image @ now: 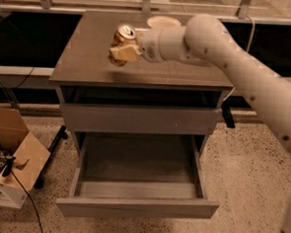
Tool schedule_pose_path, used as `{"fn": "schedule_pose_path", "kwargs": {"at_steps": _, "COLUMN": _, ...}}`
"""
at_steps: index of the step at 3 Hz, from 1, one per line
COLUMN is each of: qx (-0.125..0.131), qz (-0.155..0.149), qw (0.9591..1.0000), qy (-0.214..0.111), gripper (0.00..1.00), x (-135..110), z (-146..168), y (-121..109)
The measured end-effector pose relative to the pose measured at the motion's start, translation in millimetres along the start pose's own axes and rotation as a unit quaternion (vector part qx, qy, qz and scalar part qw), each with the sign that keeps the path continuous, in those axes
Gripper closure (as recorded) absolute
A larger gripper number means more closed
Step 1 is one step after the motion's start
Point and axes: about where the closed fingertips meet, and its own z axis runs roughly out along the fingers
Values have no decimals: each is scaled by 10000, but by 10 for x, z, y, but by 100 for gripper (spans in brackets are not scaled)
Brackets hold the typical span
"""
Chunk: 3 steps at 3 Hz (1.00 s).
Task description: Place orange can into middle drawer
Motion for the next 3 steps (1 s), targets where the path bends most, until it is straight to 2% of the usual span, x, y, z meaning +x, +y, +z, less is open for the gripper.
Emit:
{"fn": "schedule_pose_path", "kwargs": {"at_steps": 1, "qx": 76, "qz": -212, "qw": 9992, "qy": 334, "gripper": 100, "x": 162, "z": -620, "y": 321}}
{"fn": "schedule_pose_path", "kwargs": {"at_steps": 2, "qx": 16, "qz": -262, "qw": 9894, "qy": 1426, "gripper": 100, "x": 697, "z": -1542, "y": 946}}
{"fn": "schedule_pose_path", "kwargs": {"at_steps": 3, "qx": -126, "qz": -149, "qw": 9761, "qy": 2164, "gripper": 100, "x": 1169, "z": -1942, "y": 1392}}
